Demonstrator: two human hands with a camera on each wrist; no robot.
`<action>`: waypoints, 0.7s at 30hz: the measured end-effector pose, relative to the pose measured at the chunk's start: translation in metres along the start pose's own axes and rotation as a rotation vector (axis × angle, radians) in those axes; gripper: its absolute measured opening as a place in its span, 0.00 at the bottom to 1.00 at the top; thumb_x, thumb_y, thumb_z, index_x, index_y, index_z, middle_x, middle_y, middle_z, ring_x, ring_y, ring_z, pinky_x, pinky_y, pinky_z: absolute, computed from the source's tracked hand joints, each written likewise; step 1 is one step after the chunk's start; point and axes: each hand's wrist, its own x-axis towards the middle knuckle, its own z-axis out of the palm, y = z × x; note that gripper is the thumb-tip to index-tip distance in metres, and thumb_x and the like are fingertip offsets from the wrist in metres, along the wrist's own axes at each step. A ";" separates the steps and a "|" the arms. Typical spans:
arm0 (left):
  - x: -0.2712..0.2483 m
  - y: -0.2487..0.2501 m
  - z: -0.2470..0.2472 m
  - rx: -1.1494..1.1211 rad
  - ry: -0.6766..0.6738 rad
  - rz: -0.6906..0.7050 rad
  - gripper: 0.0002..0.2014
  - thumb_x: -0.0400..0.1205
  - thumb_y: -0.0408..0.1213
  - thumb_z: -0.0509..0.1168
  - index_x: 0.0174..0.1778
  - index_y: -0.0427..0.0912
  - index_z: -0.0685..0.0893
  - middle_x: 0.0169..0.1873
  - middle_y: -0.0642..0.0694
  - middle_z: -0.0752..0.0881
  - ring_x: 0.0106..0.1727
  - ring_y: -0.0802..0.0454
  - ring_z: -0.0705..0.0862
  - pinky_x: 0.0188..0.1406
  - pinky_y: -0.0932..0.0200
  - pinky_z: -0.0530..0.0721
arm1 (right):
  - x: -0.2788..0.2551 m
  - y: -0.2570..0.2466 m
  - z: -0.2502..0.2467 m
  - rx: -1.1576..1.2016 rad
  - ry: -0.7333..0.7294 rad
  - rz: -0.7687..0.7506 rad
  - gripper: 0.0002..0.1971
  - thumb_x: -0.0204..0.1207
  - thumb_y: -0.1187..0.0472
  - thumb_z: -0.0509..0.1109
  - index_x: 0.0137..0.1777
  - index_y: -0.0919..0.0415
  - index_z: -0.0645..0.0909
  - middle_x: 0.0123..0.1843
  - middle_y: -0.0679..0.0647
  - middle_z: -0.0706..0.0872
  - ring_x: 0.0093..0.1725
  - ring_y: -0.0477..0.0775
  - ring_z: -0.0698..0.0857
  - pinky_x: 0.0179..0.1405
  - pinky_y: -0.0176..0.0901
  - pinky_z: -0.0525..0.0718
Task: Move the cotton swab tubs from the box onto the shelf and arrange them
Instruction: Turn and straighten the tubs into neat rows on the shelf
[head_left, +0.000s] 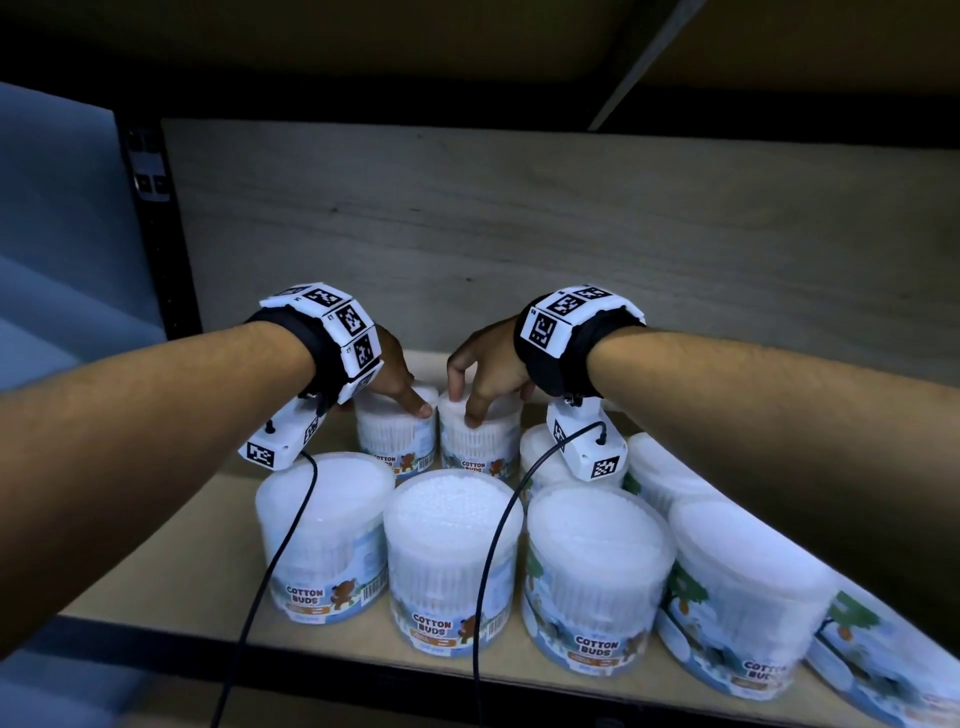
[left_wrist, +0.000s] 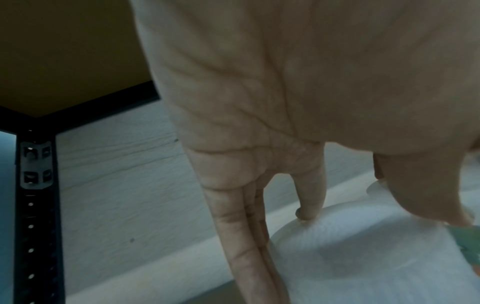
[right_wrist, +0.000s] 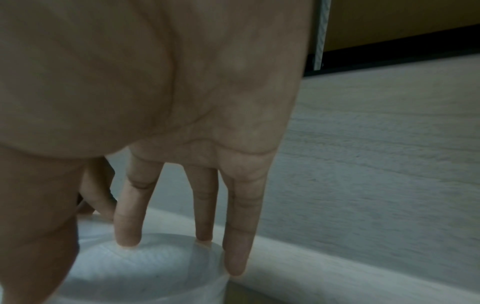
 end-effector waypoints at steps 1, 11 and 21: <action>-0.002 -0.001 0.000 0.005 0.000 0.005 0.38 0.77 0.63 0.67 0.79 0.46 0.74 0.69 0.42 0.82 0.29 0.57 0.77 0.25 0.68 0.74 | -0.001 -0.001 0.000 0.001 0.001 -0.001 0.19 0.70 0.56 0.82 0.60 0.51 0.85 0.51 0.45 0.80 0.60 0.57 0.83 0.55 0.61 0.90; -0.020 -0.006 0.000 0.030 -0.007 0.021 0.39 0.76 0.67 0.66 0.80 0.51 0.72 0.70 0.46 0.81 0.29 0.58 0.78 0.37 0.66 0.78 | -0.014 -0.009 0.002 0.010 -0.006 -0.010 0.19 0.69 0.56 0.82 0.61 0.52 0.86 0.54 0.48 0.83 0.58 0.56 0.84 0.57 0.59 0.90; -0.032 -0.010 0.004 -0.002 -0.035 0.013 0.39 0.75 0.66 0.67 0.80 0.54 0.72 0.76 0.48 0.76 0.41 0.49 0.87 0.43 0.64 0.83 | -0.031 -0.019 0.005 -0.012 -0.006 -0.004 0.20 0.71 0.54 0.81 0.62 0.51 0.85 0.45 0.43 0.79 0.39 0.49 0.81 0.53 0.57 0.91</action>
